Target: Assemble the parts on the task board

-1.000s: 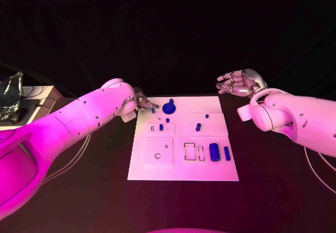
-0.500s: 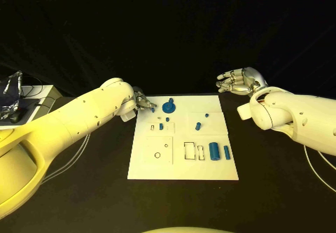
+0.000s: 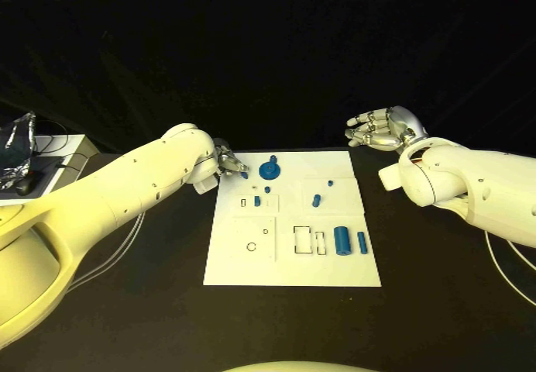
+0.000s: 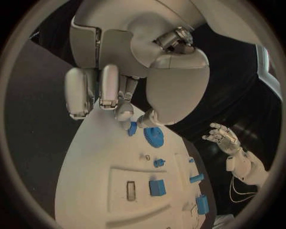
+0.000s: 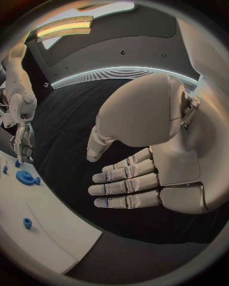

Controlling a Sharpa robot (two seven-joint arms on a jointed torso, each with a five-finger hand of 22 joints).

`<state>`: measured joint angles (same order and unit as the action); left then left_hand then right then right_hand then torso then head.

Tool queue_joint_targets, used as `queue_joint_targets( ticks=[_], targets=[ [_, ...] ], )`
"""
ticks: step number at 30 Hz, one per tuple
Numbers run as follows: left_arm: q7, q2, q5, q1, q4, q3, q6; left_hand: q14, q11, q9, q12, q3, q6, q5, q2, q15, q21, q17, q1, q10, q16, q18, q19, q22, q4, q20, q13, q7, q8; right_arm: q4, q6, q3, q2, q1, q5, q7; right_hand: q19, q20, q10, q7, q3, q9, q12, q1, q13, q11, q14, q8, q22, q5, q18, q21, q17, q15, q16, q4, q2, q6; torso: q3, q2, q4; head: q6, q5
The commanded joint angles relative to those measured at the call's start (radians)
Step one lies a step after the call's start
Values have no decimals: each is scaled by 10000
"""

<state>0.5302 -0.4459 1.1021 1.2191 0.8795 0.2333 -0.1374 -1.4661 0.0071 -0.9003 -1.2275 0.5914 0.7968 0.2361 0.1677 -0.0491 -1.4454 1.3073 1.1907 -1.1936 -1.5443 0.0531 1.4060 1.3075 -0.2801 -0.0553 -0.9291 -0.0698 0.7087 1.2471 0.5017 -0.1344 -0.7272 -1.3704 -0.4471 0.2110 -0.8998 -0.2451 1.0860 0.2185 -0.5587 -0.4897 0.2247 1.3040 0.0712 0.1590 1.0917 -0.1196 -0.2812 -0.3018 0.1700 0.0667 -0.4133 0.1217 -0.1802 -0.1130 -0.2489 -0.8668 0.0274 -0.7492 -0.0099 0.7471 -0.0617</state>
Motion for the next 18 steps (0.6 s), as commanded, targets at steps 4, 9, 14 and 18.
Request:
queue_joint_targets(
  ticks=[4, 9, 14, 18],
  targets=[
    [-120, 15, -144, 8, 5, -14, -259, -912, -87, -20, -48, 450, -77, 15, 143, -98, -44, 2211, 119, -17, -36, 62, 0, 57, 90, 60, 22, 7, 84, -12, -39, 7, 16, -2, -87, 120, 49, -12, -10, 119, -14, 19, -48, -81, -22, 25, -78, 67, 75, -84, 153, -35, 12, -13, 70, 68, 24, 17, 1, -11, 1, 24, -20],
    [-140, 7, -175, 8, -12, -22, -300, -921, -102, -66, 19, 1744, -192, 9, 262, -115, -38, 2242, 329, 14, -51, 63, -9, 70, 646, 81, 110, 8, 163, -23, -43, 7, 23, -2, -87, 124, 49, -12, -10, 119, -14, 19, -48, -81, -22, 25, -78, 67, 75, -84, 153, -35, 12, -13, 70, 68, 24, 17, 9, -7, -1, 34, -34],
    [-237, -2, -376, 8, 2, -26, -211, -925, -82, -181, 79, 2622, -272, 45, 328, -96, -45, 2257, 247, -6, -59, 61, -5, 95, 1247, 79, 173, -32, 290, -44, -47, 7, 32, -2, -87, 128, 49, -12, -10, 119, -14, 19, -48, -81, -22, 25, -78, 67, 75, -84, 153, -35, 12, -13, 70, 68, 24, 17, 4, -4, -9, 24, -50],
    [-361, -26, -702, 8, 44, -28, 7, -933, -35, -308, 70, 3146, -251, 267, 298, -65, -80, 2279, 171, -115, -71, 50, 28, 157, 1716, 62, 127, -103, 419, -68, -47, 7, 39, -2, -87, 132, 49, -12, -10, 119, -14, 19, -48, -81, -22, 25, -78, 67, 75, -84, 153, -35, 12, -13, 70, 68, 24, 17, 7, 2, -11, 17, -60]
  ],
)
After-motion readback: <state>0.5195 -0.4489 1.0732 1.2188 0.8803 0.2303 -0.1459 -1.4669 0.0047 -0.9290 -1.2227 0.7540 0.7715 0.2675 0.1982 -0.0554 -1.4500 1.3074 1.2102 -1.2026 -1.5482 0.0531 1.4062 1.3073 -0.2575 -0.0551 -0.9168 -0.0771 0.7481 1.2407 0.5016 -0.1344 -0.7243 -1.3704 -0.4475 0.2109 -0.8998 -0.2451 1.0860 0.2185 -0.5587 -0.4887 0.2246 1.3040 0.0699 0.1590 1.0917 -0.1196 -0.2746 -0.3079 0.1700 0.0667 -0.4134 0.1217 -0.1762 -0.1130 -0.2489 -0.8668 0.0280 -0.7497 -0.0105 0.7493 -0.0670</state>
